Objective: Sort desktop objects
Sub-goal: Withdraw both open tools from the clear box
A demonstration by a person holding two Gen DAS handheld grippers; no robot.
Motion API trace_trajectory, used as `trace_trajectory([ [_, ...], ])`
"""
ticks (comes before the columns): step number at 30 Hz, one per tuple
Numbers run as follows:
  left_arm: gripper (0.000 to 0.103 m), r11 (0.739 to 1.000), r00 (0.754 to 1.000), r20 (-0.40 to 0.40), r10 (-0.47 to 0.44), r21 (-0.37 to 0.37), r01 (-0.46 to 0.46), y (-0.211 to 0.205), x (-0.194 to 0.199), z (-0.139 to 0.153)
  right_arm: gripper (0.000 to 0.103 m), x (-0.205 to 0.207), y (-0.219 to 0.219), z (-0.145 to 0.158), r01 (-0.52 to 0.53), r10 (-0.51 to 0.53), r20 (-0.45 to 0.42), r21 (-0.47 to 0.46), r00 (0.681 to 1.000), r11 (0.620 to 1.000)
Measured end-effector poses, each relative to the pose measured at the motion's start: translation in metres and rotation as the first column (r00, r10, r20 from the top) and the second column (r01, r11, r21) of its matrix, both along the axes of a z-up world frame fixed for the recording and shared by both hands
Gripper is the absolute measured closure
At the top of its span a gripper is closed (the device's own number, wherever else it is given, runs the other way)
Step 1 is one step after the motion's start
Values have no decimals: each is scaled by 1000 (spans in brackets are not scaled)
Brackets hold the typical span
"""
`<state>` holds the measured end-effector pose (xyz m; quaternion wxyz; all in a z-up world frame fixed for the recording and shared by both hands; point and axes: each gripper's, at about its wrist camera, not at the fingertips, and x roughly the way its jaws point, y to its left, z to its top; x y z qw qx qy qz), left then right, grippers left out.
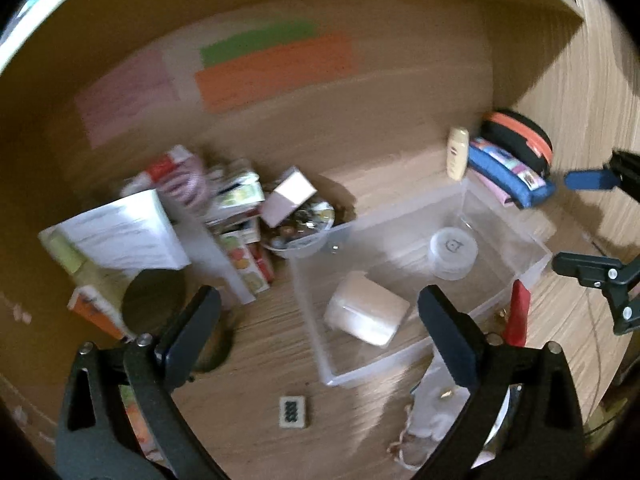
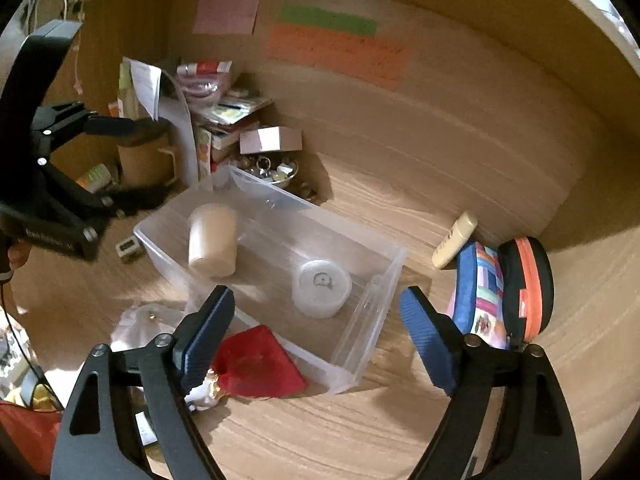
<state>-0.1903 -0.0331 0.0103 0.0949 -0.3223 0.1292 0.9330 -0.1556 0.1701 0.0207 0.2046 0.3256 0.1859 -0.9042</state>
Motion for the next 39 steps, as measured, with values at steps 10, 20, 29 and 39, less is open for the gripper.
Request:
trace_trajectory([
  [10, 1, 995, 993, 80, 92, 36, -95, -45, 25, -38, 19, 23, 10, -24, 20, -18, 39, -53, 999, 998],
  [20, 1, 986, 968, 204, 145, 46, -157, -66, 29, -99, 19, 36, 11, -66, 49, -37, 125, -93, 991, 994],
  [29, 1, 990, 962, 248, 111, 60, -129, -70, 20, -126, 19, 13, 6, -106, 111, -71, 269, -136, 960, 984],
  [39, 9, 992, 969, 233, 86, 65, -104, -74, 10, -130, 19, -6, -3, -122, 145, -69, 328, -213, 942, 966],
])
